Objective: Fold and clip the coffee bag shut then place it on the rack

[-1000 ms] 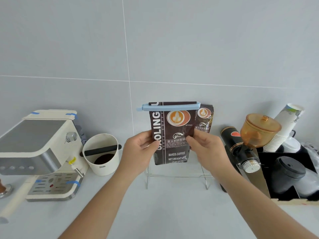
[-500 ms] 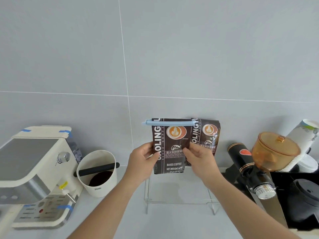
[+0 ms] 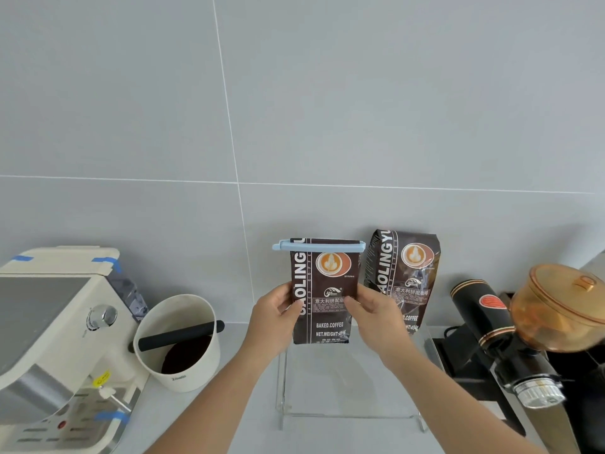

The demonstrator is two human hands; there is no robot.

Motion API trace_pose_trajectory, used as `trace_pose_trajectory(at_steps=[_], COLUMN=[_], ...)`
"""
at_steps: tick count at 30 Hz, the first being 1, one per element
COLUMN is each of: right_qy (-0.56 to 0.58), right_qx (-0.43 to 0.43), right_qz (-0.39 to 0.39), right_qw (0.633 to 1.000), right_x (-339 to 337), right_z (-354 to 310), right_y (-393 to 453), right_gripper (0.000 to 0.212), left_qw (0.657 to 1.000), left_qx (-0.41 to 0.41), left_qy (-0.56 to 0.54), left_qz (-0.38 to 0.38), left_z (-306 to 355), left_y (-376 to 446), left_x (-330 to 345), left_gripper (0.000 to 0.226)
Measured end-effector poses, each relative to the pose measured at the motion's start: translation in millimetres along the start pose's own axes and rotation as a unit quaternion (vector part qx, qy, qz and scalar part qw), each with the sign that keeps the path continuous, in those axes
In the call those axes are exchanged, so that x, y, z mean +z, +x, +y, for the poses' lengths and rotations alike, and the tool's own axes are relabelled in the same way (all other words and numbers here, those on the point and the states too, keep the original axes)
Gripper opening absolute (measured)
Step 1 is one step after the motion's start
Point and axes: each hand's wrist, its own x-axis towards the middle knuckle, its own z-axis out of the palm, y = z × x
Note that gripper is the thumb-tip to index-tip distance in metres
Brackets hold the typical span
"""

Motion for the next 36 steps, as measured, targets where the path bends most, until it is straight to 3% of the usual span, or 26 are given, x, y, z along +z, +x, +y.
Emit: trace_pose_trajectory(at_steps=[21, 36], right_qy=[0.037, 0.023], right_qx=[0.039, 0.04], right_qz=[0.013, 0.009], right_qw=[0.998, 0.999], right_x=[5, -11], right_z=[3, -20], right_y=[30, 16], right_gripper=[0.039, 0.035], left_qw=[0.999, 0.996], left_qx=[-0.025, -0.064], left_qy=[0.002, -0.005], left_qz=[-0.025, -0.061], left_z=[-1, 33], left_y=[28, 18], left_x=[7, -9], left_gripper=[0.043, 0.028])
